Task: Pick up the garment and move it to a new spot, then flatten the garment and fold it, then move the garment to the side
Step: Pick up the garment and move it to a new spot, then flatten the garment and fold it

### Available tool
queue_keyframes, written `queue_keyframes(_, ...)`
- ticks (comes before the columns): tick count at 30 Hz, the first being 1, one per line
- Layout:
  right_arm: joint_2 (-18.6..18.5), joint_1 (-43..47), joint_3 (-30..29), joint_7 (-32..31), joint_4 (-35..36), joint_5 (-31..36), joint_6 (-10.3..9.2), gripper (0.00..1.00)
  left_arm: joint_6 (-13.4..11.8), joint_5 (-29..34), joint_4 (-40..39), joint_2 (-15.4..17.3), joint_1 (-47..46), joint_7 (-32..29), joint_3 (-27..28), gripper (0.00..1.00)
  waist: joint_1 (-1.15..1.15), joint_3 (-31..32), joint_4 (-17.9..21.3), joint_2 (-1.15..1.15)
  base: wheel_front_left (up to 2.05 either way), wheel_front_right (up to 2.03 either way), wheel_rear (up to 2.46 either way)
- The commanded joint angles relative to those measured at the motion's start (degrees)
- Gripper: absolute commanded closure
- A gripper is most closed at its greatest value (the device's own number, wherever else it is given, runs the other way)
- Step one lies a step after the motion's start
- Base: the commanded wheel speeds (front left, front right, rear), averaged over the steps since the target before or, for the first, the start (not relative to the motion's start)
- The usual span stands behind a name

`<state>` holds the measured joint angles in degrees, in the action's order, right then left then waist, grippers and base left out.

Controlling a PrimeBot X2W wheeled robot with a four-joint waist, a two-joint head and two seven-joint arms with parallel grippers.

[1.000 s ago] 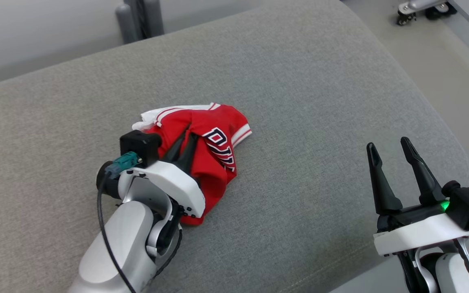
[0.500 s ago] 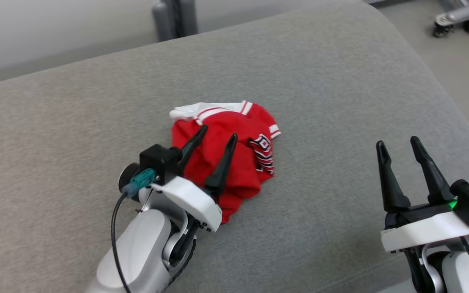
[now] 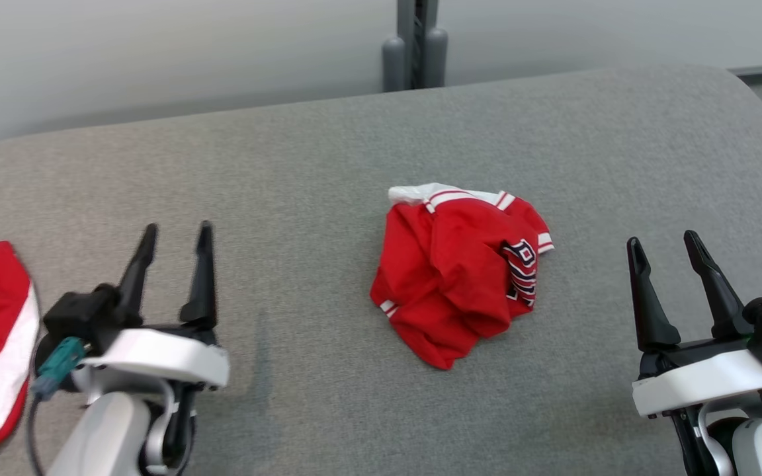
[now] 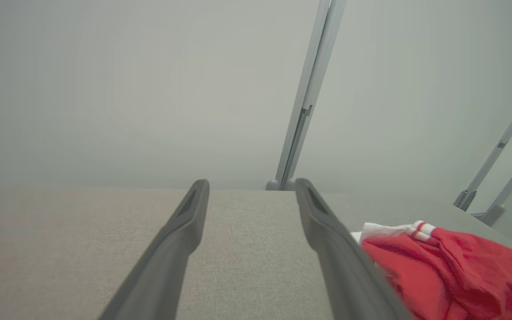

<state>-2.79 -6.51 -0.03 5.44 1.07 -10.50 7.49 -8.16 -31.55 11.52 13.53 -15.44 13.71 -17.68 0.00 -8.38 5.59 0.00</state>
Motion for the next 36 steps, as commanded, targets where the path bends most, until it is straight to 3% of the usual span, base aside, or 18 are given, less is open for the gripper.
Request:
queue_keyframes(1,-0.3,0.6,-0.3,-0.4,0.4,0.4,0.0,0.0,-0.9,-0.2,-1.2,1.4,1.6,0.3,1.2,0.0,0.0,1.7,-2.0,0.0,0.0,0.0,0.0)
queue_keyframes(7,-0.2,2.2,-0.7,-1.9,0.9,1.5,0.0,0.0,-2.3,-0.3,-5.6,6.3,7.0,-1.4,3.7,0.0,0.0,4.0,-4.0,0.0,0.0,0.0,0.0)
queue_keyframes(13,-0.4,4.3,-0.7,-3.2,1.0,2.0,0.0,0.0,-4.1,0.0,-10.6,8.6,12.0,-4.4,3.9,0.0,0.0,6.2,-4.3,0.0,0.0,0.0,0.0)
queue_keyframes(24,-0.6,9.6,-3.0,-5.1,3.4,1.8,0.0,0.0,-7.5,0.2,-18.7,10.5,20.1,-8.3,3.5,0.0,0.0,9.5,-4.2,0.0,0.0,0.0,0.0)
queue_keyframes(36,-0.4,10.7,-3.5,-5.8,4.5,2.0,0.0,0.0,-8.1,-0.1,-19.5,10.8,21.0,-9.4,2.9,0.0,0.0,9.8,-3.8,0.0,0.0,0.0,0.0)
